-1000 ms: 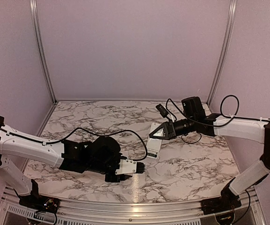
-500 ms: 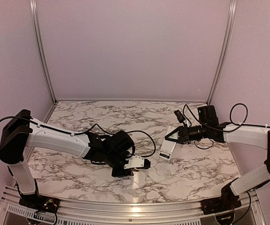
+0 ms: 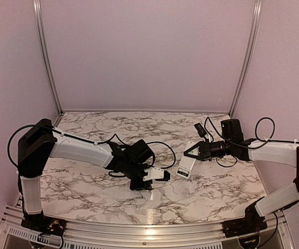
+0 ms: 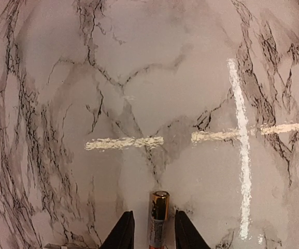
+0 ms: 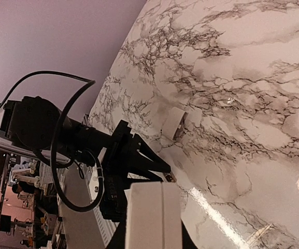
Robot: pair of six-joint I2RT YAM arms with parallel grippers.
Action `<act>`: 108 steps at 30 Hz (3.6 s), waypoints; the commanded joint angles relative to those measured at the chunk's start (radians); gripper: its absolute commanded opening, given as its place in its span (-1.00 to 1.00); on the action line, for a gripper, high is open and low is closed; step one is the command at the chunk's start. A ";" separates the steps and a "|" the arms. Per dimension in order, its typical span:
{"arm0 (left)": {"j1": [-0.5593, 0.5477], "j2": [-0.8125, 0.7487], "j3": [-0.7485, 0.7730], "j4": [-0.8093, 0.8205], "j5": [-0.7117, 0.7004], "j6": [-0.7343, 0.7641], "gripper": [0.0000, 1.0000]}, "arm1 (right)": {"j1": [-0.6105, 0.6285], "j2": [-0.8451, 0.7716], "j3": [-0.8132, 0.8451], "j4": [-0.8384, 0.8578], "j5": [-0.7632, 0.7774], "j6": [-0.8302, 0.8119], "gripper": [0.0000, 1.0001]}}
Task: Load the batteries into the remote control
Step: Move the battery to the center of the board, then pick up the battery from the center of the board, then place the battery in the battery compartment.
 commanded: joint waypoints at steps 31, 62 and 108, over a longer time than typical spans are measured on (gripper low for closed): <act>-0.083 -0.055 -0.052 -0.272 -0.095 -0.041 -0.82 | -0.039 0.004 -0.041 0.107 -0.059 0.024 -1.00; -0.184 -0.333 -0.188 0.001 -0.096 0.024 -1.00 | -0.014 0.016 -0.052 0.147 -0.079 0.053 -1.00; -0.332 -0.259 0.033 -0.266 -0.553 0.012 -0.90 | 0.394 0.348 -0.049 0.811 0.065 0.572 -1.00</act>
